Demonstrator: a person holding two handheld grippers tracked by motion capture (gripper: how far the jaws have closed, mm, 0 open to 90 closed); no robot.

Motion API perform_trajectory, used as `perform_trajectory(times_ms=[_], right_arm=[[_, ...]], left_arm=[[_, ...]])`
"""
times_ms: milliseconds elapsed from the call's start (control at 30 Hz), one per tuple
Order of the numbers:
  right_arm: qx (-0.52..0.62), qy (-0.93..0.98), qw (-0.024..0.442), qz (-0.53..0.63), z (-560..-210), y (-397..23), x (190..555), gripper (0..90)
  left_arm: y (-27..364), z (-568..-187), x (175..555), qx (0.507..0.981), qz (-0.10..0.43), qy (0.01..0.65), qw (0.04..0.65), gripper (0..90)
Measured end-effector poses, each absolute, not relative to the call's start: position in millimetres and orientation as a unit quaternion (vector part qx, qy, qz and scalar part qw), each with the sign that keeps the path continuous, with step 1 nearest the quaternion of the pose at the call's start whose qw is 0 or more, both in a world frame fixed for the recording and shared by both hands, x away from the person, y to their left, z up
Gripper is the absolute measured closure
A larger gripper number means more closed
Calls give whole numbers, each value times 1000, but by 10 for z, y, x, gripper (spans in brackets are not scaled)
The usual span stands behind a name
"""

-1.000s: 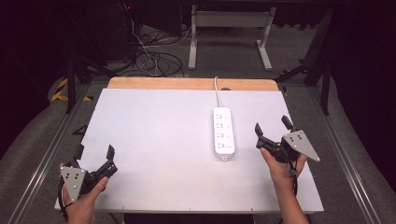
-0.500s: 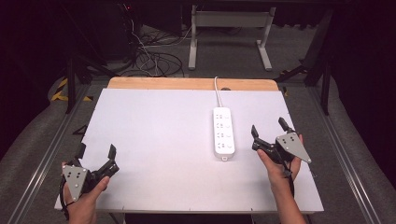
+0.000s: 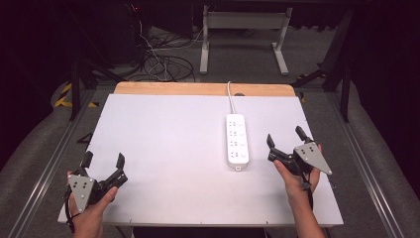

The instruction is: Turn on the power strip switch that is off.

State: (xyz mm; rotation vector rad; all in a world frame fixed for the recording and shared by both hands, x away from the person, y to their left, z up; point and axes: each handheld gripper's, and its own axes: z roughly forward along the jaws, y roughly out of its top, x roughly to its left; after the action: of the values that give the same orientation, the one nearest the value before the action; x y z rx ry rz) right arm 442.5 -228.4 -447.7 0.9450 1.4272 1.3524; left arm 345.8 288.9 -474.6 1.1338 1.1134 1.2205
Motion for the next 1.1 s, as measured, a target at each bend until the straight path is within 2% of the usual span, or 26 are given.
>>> perform_trajectory(times_ms=[500,1100], right_arm=[[380,590,454,549,-4516,-2241,4466,105],[376,597,448,550,-4539,-2216,4479,111]], left_arm=[[2927,-4749,3397,474,518,470,535,95],[2910,-4752,3430,477,517,469,535,95]])
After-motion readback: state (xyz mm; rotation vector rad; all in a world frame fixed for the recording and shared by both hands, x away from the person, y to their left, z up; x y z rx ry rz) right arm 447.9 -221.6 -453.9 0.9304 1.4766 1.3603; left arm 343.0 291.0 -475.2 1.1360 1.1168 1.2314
